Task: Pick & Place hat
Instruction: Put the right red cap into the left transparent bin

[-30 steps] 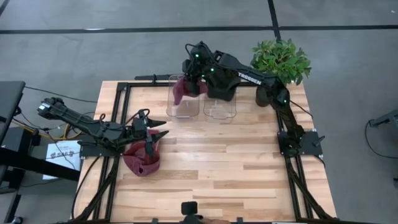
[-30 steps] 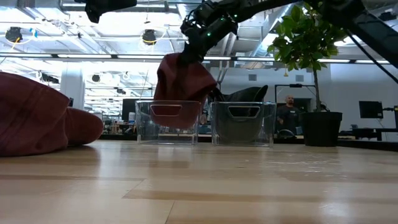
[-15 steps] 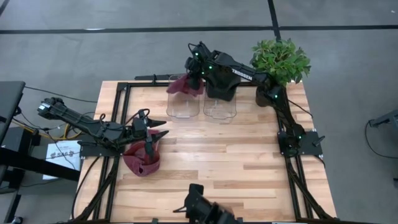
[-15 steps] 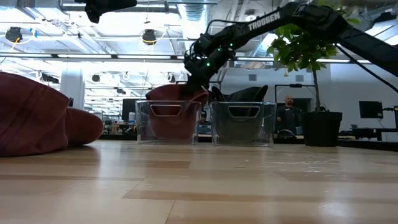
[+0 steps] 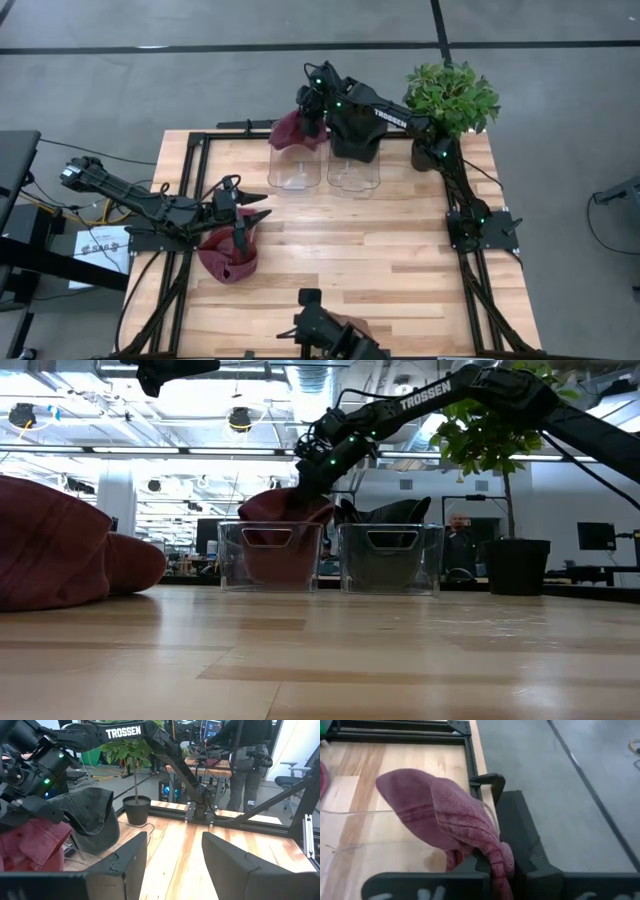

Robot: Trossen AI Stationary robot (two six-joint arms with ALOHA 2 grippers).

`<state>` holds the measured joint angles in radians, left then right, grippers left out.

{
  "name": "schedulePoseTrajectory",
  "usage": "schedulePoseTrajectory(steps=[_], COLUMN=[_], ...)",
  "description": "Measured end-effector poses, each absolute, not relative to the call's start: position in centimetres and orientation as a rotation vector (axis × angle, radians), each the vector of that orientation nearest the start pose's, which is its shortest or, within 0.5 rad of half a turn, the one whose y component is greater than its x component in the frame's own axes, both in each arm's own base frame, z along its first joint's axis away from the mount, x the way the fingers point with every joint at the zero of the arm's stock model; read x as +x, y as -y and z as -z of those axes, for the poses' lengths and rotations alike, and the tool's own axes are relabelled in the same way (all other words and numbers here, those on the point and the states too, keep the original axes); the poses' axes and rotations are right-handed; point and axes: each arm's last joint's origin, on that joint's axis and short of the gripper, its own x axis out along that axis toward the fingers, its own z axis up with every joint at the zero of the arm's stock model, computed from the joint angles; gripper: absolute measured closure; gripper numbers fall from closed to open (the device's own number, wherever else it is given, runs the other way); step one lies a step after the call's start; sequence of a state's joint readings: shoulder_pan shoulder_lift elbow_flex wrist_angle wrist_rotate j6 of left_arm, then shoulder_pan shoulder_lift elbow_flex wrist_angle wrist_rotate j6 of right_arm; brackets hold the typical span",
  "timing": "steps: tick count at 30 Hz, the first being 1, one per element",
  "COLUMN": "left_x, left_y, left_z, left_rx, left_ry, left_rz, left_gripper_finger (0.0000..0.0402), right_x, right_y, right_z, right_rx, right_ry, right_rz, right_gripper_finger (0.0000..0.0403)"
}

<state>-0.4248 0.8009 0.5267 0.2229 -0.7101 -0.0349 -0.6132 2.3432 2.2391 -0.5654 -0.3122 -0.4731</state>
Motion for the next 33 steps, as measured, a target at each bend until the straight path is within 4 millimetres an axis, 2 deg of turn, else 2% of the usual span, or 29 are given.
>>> schedulePoseTrajectory(steps=[4, 7, 15, 21, 27, 33], left_x=[17.0, 17.0, 17.0, 17.0, 17.0, 17.0], left_y=[5.6, 5.6, 5.6, 5.6, 5.6, 5.6], left_z=[-27.9, -27.9, -27.9, -27.9, -27.9, -27.9], left_rx=[-0.004, -0.004, -0.004, -0.004, -0.002, 0.000], left_ry=[-0.043, -0.043, -0.044, -0.044, -0.047, -0.050], left_rz=[-0.286, -0.286, -0.286, -0.286, -0.286, -0.286], left_gripper_finger=[0.0215, 0.0215, 0.0215, 0.0215, 0.0215, 0.0215], right_x=[43.7, 43.7, 43.8, 44.1, 44.2, 43.4], right_y=[30.0, 30.0, 30.4, 30.8, 31.1, 32.3], right_z=[-26.9, -26.9, -27.2, -27.9, -28.3, -28.1], right_rx=[-0.179, -0.189, -0.234, -0.287, -0.313, -0.319], right_ry=[-0.636, -0.634, -0.649, -0.576, -0.548, -0.588], right_rz=[0.145, 0.143, 0.256, 0.327, 0.350, 0.471], right_gripper_finger=[0.0389, 0.0373, 0.0272, 0.0211, 0.0194, 0.0199])
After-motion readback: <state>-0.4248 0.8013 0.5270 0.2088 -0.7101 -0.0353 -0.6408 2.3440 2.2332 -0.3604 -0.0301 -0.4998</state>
